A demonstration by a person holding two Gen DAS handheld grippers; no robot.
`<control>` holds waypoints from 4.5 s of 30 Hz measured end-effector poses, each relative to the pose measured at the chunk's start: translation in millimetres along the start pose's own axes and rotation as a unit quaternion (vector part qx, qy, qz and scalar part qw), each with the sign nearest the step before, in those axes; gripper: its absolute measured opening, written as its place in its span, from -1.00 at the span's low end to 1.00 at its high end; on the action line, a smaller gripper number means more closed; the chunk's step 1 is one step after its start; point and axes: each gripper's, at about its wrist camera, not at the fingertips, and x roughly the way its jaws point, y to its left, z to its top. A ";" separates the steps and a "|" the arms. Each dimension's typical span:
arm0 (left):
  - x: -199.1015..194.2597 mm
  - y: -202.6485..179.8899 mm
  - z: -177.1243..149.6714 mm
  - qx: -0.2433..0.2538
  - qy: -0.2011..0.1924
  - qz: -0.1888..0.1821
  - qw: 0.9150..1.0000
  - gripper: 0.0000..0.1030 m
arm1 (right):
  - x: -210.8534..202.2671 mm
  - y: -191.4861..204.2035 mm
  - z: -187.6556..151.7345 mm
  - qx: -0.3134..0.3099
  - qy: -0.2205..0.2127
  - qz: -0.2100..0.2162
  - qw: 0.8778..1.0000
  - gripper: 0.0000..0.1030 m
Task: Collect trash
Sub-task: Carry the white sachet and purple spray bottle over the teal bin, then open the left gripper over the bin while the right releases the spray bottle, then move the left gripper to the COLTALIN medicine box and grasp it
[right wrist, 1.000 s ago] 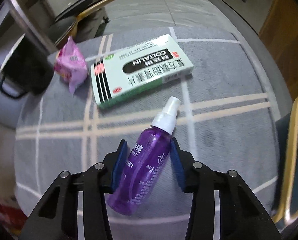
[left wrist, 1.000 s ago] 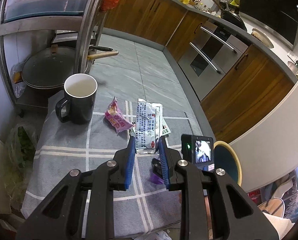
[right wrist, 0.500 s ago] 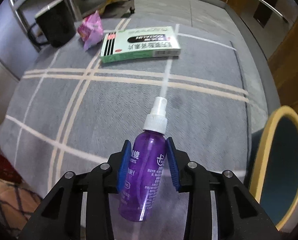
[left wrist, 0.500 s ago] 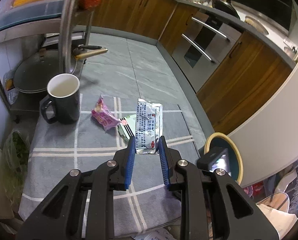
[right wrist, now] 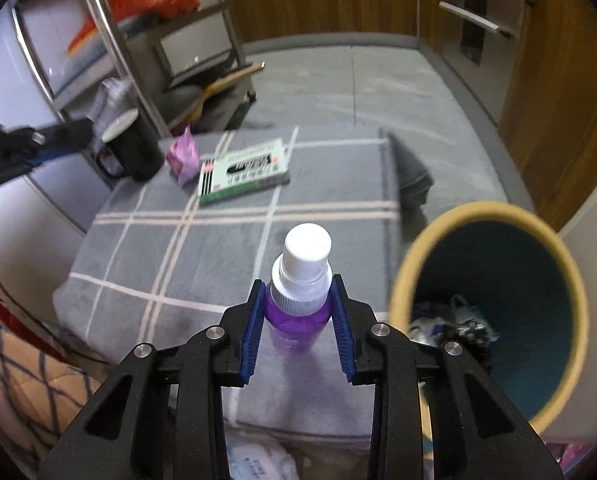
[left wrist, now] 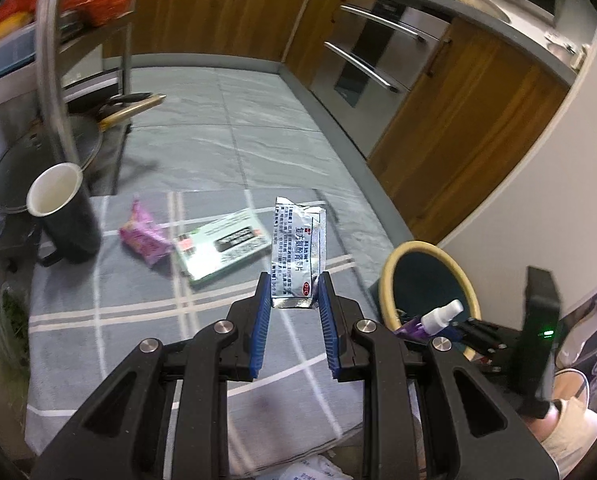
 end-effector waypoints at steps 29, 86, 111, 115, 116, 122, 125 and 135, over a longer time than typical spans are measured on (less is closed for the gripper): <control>141.9 -187.0 -34.0 0.147 0.136 -0.087 0.976 -0.55 | -102.3 -134.1 -37.3 0.145 -0.124 -0.069 0.979 -0.33; 98.4 -11.2 -17.1 0.008 0.087 0.028 0.996 0.39 | -35.0 -90.3 -3.8 0.129 -0.065 -0.030 0.989 0.40; 192.3 46.4 34.2 0.191 0.124 0.049 0.972 0.75 | -2.1 -40.1 19.6 0.090 -0.034 -0.001 0.995 0.42; 211.5 60.3 50.4 0.172 0.130 0.038 0.976 0.75 | 0.1 -42.6 21.4 0.094 -0.033 -0.001 0.995 0.42; 216.4 63.6 54.0 0.163 0.135 0.032 0.977 0.75 | 0.8 -42.5 22.2 0.094 -0.033 0.000 0.995 0.42; 244.0 80.9 59.0 0.130 0.174 0.008 0.976 0.76 | 2.1 -38.3 25.1 0.085 -0.033 0.003 0.996 0.42; 248.0 91.1 52.8 0.113 0.187 -0.006 0.976 0.77 | 2.5 -38.1 25.7 0.082 -0.032 0.001 0.996 0.42; 238.5 57.4 27.0 0.183 0.199 0.007 0.963 0.78 | -0.6 -39.0 25.6 0.083 -0.036 0.006 0.996 0.42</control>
